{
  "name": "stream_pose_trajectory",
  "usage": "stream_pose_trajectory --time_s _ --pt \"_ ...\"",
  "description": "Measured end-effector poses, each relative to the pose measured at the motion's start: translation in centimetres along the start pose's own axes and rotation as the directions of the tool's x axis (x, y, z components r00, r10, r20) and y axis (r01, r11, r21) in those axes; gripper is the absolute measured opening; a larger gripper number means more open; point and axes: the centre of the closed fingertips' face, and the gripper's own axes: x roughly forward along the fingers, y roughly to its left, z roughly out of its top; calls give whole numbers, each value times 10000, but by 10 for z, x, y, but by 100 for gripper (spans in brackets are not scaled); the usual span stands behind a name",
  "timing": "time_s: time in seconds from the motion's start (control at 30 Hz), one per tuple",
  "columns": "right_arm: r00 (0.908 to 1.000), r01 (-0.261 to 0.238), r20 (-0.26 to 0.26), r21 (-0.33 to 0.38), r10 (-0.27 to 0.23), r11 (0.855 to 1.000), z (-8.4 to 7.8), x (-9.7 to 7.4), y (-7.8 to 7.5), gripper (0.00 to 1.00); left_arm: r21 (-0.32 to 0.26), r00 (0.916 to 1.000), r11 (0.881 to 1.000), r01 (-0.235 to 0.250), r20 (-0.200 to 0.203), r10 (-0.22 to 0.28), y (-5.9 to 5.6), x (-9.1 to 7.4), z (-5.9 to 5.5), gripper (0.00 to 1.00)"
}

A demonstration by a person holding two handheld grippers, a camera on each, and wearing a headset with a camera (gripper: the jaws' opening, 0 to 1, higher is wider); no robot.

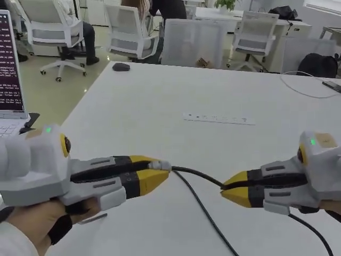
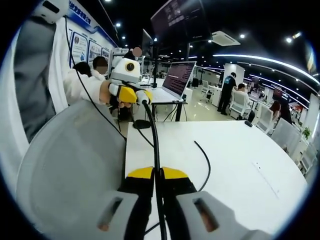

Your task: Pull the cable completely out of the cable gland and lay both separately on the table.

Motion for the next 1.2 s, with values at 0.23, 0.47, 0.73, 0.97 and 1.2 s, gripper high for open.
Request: stream_pose_trajectory --time_s 0.23,0.47,0.73,0.97,1.2 --pt "9990 -72 -438 -555 48 9984 -4 -3 -1 13 296 10000 9996 -11 26 10 -2 1 2 16" --pt "9999 1 159 -1506 23 9886 38 4 -3 18 447 9998 9989 -115 183 106 -1 -2 7 16" --pt "9976 -493 297 -3237 622 9449 79 25 16 22 604 9995 9979 226 -255 -211 -9 4 -2 16" --pt "9942 -880 303 -3231 1032 9423 76 42 29 17 618 9991 9974 376 -204 -364 -11 2 0 16" --pt "9929 -929 416 -3166 1117 9440 70 43 29 5 707 9979 9961 533 -403 -505 -13 2 -5 16"
